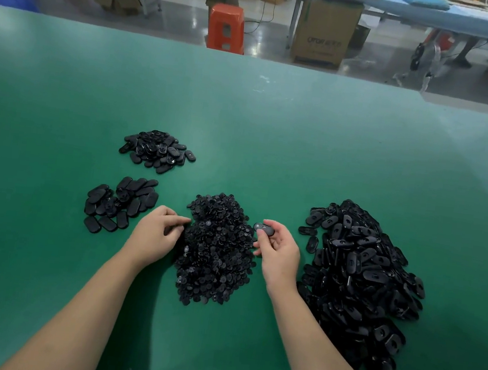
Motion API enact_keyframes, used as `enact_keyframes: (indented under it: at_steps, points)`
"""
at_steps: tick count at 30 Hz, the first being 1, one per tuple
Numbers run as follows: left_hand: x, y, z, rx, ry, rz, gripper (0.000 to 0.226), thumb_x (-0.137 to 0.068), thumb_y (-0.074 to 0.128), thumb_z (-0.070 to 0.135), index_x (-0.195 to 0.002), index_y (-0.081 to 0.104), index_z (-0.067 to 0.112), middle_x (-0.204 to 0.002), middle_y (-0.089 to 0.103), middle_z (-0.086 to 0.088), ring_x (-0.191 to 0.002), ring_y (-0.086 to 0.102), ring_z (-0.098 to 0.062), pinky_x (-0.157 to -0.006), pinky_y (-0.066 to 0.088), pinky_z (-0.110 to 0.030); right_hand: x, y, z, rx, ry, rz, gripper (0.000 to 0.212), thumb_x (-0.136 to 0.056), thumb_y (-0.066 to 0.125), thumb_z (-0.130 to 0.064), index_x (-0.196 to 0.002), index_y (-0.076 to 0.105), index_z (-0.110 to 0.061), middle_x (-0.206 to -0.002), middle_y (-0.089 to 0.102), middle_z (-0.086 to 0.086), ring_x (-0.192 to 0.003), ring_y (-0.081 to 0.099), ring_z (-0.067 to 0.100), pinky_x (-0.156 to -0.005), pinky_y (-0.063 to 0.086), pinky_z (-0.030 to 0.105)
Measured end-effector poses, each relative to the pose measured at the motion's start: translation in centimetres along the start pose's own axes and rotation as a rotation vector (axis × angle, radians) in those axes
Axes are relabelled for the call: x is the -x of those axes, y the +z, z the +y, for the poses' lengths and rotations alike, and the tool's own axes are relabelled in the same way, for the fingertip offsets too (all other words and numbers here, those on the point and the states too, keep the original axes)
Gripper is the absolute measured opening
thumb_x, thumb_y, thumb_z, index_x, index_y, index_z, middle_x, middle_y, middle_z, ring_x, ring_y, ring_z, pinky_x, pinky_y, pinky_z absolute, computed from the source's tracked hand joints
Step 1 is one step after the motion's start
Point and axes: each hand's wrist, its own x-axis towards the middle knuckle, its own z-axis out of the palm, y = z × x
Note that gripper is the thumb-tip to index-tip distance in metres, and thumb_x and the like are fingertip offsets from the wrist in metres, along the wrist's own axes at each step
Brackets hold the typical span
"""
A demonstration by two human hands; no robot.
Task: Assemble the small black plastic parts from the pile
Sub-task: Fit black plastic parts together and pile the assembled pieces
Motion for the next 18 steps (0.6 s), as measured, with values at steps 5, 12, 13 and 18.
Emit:
enact_keyframes:
  at_steps: [5, 12, 13, 18]
  points:
    - [-0.1, -0.4, 0.3, -0.002, -0.020, -0.013, 0.015, -0.095, 0.069, 0.024, -0.108, 0.076, 0.027, -0.096, 0.054, 0.009, -0.071, 0.051, -0.011, -0.065, 0.038, -0.021, 0.0, -0.1, 0.0, -0.022, 0.014, -0.013, 0.015, -0.093, 0.069, -0.006, -0.094, 0.055, -0.012, -0.076, 0.072, 0.001, -0.064, 0.068, 0.016, -0.064, 0.059, 0.031]
    - [-0.6, 0.1, 1.3, -0.019, -0.062, -0.045, 0.008, -0.092, 0.073, 0.030, -0.086, 0.069, 0.034, -0.097, 0.056, 0.008, -0.074, 0.048, -0.004, -0.067, 0.039, -0.029, -0.1, 0.0, 0.0, 0.021, -0.005, -0.033, 0.022, -0.096, 0.067, -0.021, -0.098, 0.046, -0.019, -0.082, 0.077, -0.001, -0.069, 0.074, 0.023, -0.074, 0.061, 0.046]
    - [-0.7, 0.1, 1.4, -0.020, -0.068, -0.049, 0.009, -0.092, 0.073, 0.031, -0.084, 0.068, 0.035, -0.097, 0.056, 0.009, -0.075, 0.049, -0.004, -0.068, 0.039, -0.030, -0.1, 0.0, 0.1, 0.024, -0.012, -0.033, 0.020, -0.097, 0.065, -0.021, -0.102, 0.046, -0.023, -0.084, 0.077, -0.003, -0.070, 0.074, 0.022, -0.076, 0.061, 0.046]
    - [-0.8, 0.0, 1.3, 0.036, -0.081, -0.081, 0.012, -0.089, 0.076, 0.029, -0.080, 0.069, 0.033, -0.095, 0.058, 0.009, -0.074, 0.050, -0.007, -0.064, 0.038, -0.026, -0.1, 0.0, 0.1, 0.032, -0.002, -0.044, 0.031, -0.101, 0.059, -0.015, -0.129, 0.061, -0.029, -0.092, 0.076, -0.010, -0.070, 0.068, 0.008, -0.069, 0.058, 0.023]
